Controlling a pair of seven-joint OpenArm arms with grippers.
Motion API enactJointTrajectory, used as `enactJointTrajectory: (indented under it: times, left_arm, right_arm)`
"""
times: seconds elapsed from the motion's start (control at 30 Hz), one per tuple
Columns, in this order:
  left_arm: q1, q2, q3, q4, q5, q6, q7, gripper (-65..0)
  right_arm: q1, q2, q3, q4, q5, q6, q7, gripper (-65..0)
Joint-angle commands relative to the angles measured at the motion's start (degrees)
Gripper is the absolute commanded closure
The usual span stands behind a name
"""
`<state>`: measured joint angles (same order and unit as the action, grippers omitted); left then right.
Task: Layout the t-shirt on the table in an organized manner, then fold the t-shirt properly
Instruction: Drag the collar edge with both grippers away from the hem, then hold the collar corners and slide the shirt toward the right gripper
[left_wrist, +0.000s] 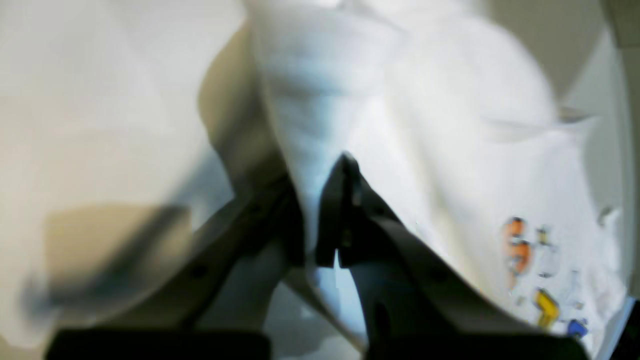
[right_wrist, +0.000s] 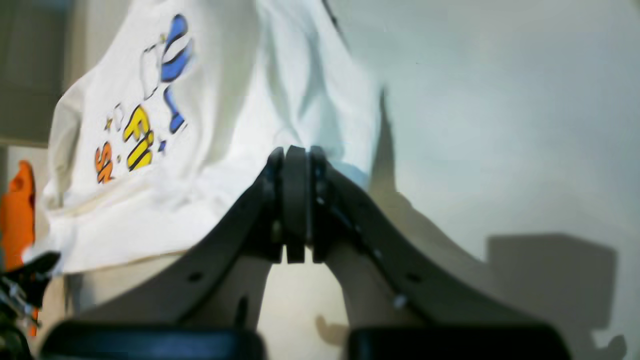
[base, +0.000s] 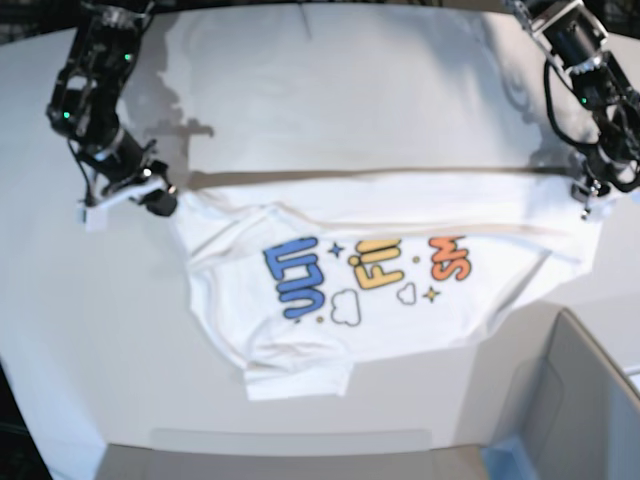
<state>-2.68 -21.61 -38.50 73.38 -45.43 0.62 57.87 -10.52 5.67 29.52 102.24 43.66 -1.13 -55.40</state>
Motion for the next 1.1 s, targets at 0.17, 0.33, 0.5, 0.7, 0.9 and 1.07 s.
enactJointTrajectory:
  times: [0.17, 0.33, 0.5, 0.7, 0.9, 1.07]
  left_arm:
    - [4.57, -1.38, -0.40, 1.30, -0.59, -0.32, -0.77, -2.4]
    - [11.16, -0.24, -0.40, 7.89, -0.59, -0.40, -0.77, -2.4]
    - [17.31, 2.05, -0.40, 16.42, -0.59, -0.40, -0.77, -2.4]
    - [19.16, 2.40, -0.14, 17.56, -0.24, -0.49, -0.77, -2.4]
    - [18.99, 2.31, 0.04, 17.47, -0.24, -0.49, -0.86, -2.6]
    - [18.19, 2.40, 0.13, 17.47, -0.24, -0.49, -0.94, -2.6]
  right_arm:
    - [-5.17, 0.61, 3.76, 1.19, 1.40, 0.55, 1.11, 0.0]
    - [-10.53, 0.35, 7.63, 1.28, 1.48, 0.64, 1.11, 0.0]
    - [-15.98, 0.26, 7.89, 1.28, 1.48, 0.73, 1.11, 0.0]
    - [-19.50, -0.18, 7.63, 1.28, 4.30, 1.08, 1.11, 0.0]
    - [-18.88, -0.09, 4.55, 4.71, 6.06, 1.17, 1.11, 0.0]
    - [-17.21, 0.00, 0.06, 6.29, 6.06, 1.17, 1.11, 0.0]
